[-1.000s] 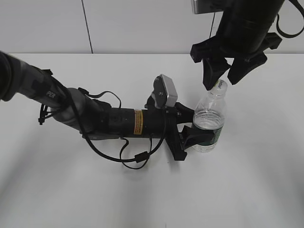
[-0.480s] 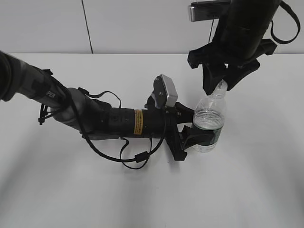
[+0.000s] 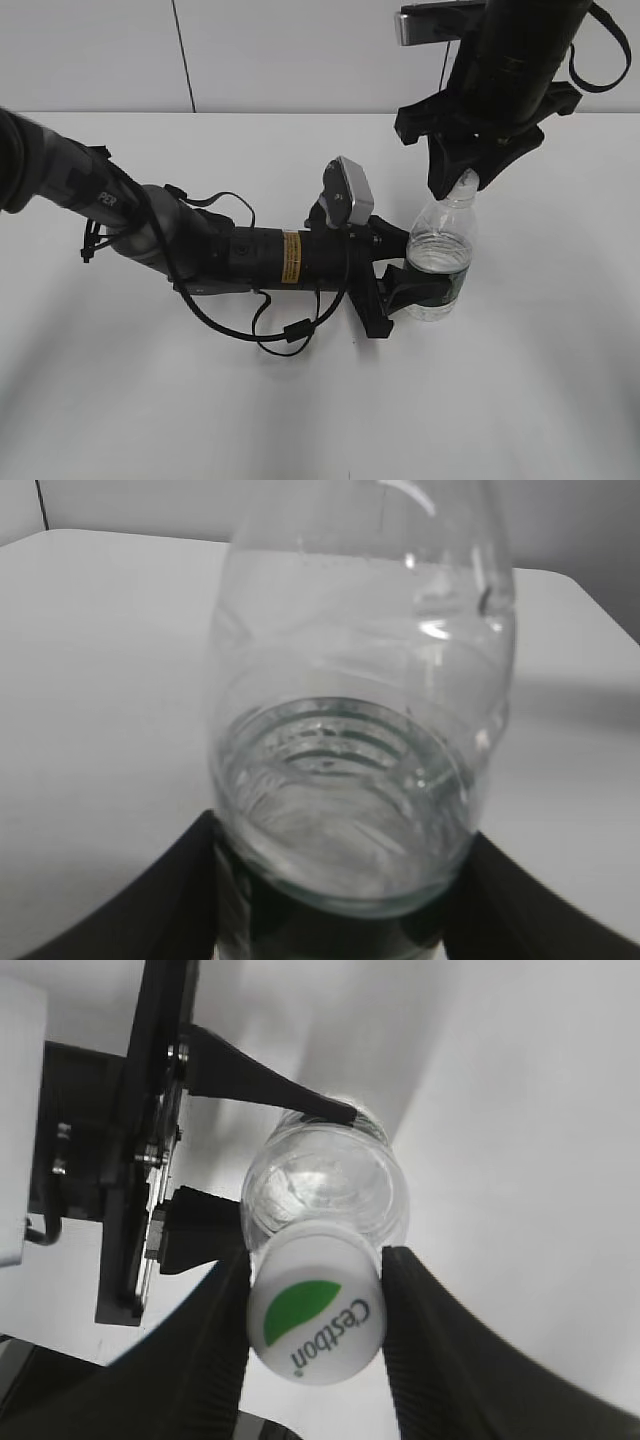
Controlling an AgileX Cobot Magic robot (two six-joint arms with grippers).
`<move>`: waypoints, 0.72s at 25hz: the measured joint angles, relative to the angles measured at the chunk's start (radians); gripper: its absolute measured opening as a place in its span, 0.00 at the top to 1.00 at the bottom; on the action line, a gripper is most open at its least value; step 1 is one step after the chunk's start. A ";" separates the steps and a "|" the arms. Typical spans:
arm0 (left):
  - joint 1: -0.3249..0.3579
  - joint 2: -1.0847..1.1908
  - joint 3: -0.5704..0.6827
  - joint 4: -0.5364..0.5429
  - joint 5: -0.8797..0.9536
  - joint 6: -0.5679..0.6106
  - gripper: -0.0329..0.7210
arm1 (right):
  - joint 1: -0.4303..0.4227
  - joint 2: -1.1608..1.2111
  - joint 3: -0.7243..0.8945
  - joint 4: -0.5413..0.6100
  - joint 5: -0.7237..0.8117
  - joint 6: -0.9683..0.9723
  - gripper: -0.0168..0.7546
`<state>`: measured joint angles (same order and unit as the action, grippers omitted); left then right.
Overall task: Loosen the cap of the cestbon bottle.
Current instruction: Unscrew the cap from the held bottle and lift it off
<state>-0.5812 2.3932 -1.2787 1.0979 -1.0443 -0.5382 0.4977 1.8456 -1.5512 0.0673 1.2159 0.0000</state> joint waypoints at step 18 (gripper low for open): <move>-0.004 0.000 0.000 -0.012 0.003 -0.004 0.46 | 0.000 -0.002 -0.072 -0.089 0.012 -1.020 0.59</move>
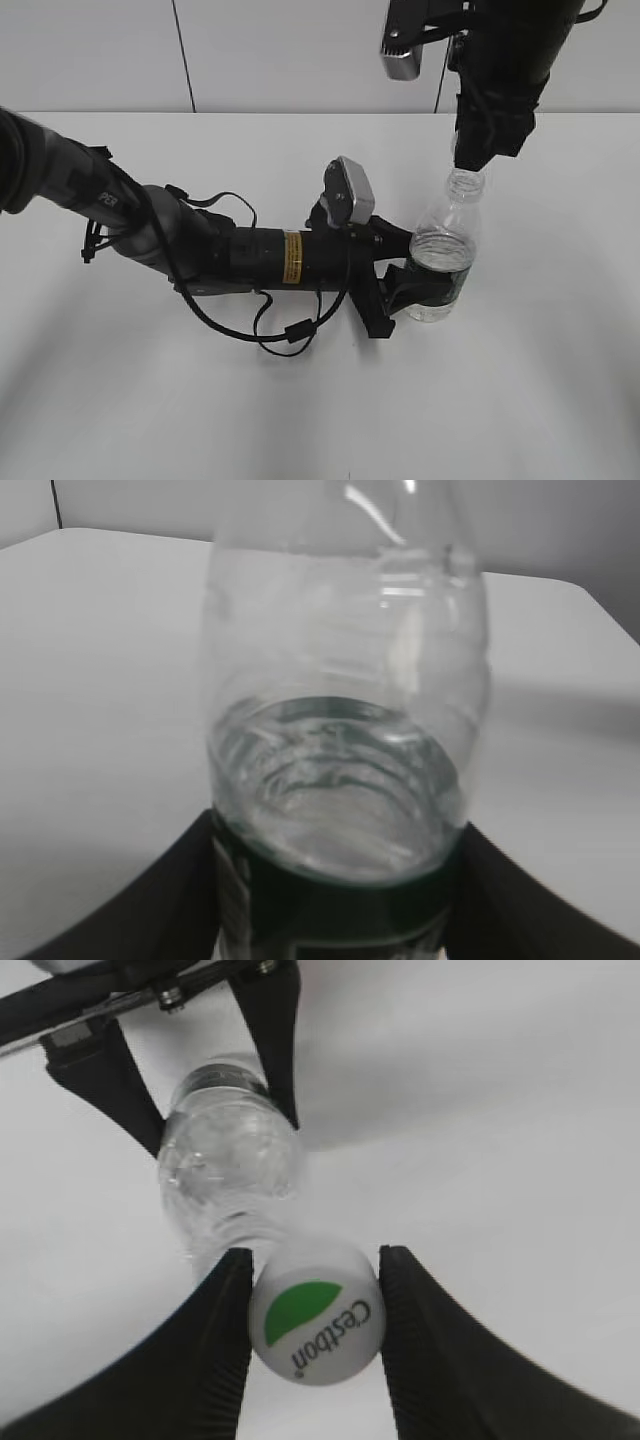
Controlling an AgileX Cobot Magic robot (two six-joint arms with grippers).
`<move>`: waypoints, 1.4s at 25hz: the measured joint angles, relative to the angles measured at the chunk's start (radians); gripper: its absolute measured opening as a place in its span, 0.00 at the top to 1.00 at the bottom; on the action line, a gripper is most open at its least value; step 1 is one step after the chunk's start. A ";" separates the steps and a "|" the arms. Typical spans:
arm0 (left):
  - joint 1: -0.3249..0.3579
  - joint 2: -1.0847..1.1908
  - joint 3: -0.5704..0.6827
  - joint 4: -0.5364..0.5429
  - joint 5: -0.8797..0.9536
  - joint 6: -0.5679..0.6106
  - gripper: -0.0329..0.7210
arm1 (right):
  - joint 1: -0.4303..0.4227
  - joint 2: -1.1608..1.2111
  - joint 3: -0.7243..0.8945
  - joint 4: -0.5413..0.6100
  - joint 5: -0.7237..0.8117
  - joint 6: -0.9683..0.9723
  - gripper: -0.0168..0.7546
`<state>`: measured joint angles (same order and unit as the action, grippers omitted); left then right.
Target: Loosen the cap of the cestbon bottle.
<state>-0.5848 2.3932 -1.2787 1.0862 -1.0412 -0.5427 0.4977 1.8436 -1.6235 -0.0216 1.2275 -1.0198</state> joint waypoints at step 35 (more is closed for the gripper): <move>0.000 0.000 0.000 0.008 -0.002 0.005 0.46 | -0.362 -0.104 0.243 0.077 -0.093 0.914 0.59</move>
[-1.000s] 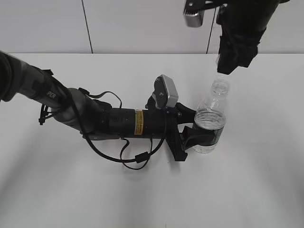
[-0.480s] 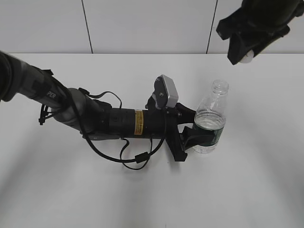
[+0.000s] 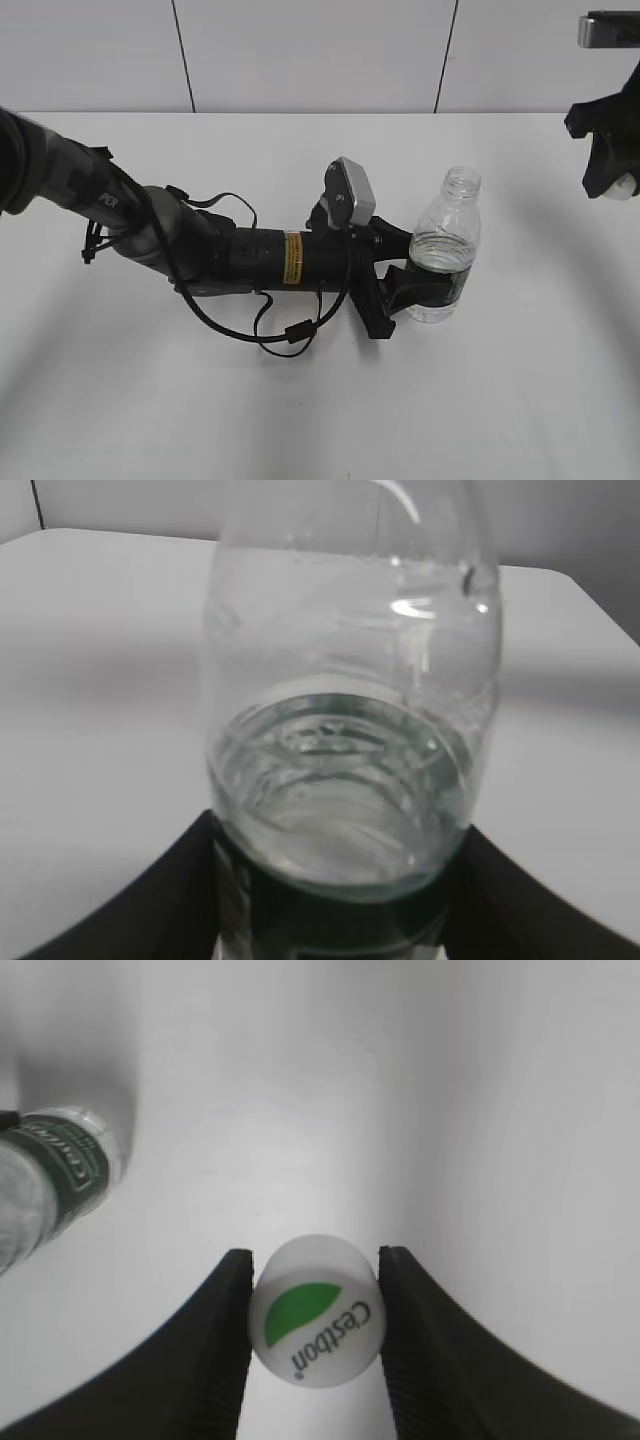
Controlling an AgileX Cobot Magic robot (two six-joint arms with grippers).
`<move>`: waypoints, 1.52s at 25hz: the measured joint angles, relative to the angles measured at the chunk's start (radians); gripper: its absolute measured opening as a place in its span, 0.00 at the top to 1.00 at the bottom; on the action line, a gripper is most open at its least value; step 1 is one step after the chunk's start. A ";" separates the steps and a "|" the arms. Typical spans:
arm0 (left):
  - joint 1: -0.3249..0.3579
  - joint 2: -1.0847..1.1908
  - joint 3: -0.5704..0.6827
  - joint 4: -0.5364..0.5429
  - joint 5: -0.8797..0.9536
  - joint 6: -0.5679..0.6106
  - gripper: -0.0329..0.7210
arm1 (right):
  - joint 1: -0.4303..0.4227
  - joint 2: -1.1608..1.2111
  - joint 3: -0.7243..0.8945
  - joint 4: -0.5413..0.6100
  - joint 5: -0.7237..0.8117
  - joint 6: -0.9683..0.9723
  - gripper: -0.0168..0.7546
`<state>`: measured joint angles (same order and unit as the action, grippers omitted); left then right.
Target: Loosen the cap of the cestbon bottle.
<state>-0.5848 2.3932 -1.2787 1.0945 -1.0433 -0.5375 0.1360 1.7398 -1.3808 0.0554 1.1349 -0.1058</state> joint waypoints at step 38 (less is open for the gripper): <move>0.000 0.000 0.002 -0.120 0.004 0.082 0.46 | -0.055 0.211 0.335 0.123 -0.596 -0.073 0.23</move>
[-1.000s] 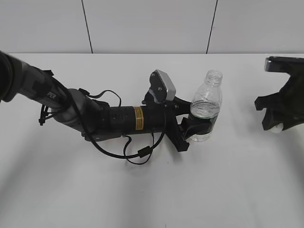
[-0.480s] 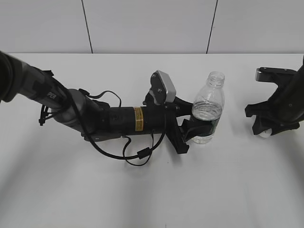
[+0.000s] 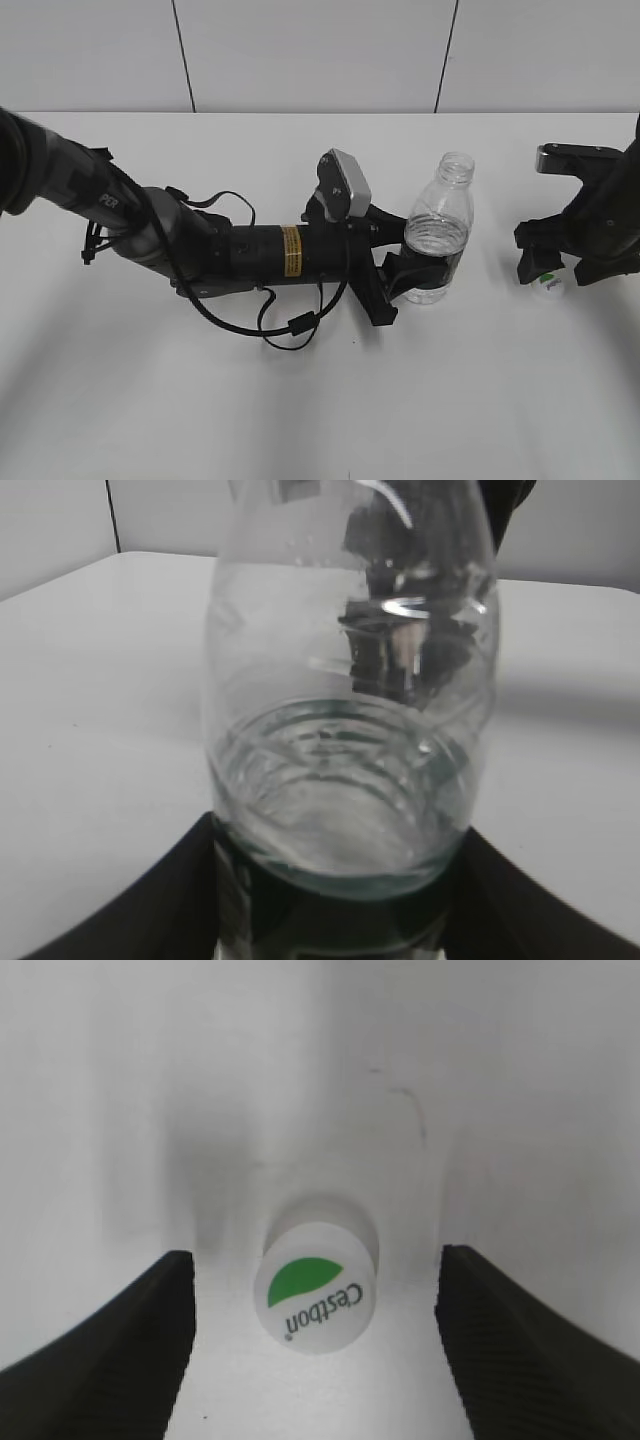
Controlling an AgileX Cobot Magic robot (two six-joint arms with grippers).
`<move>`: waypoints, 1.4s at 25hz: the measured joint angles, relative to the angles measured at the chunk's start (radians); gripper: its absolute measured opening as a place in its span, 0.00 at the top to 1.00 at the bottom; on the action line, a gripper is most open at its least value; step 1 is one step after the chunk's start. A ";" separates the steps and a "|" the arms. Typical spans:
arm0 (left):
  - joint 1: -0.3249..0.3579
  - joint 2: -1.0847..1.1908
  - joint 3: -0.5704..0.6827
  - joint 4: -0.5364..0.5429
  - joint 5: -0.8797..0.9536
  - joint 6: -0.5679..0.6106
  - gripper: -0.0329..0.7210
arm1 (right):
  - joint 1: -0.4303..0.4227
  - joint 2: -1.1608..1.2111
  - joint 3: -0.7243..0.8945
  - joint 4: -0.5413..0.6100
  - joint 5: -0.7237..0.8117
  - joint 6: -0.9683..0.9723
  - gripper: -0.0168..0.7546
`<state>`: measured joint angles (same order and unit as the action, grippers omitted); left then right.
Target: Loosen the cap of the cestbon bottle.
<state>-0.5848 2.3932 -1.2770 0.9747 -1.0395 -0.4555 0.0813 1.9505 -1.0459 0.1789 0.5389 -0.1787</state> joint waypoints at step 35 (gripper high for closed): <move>0.224 -0.302 0.000 0.779 0.358 -0.625 0.24 | 0.000 -0.259 0.000 0.001 0.048 -0.001 0.22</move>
<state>-0.3609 2.0909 -1.2771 1.7537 -0.6814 -1.0802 0.0813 1.6914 -1.0459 0.1797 0.5866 -0.1798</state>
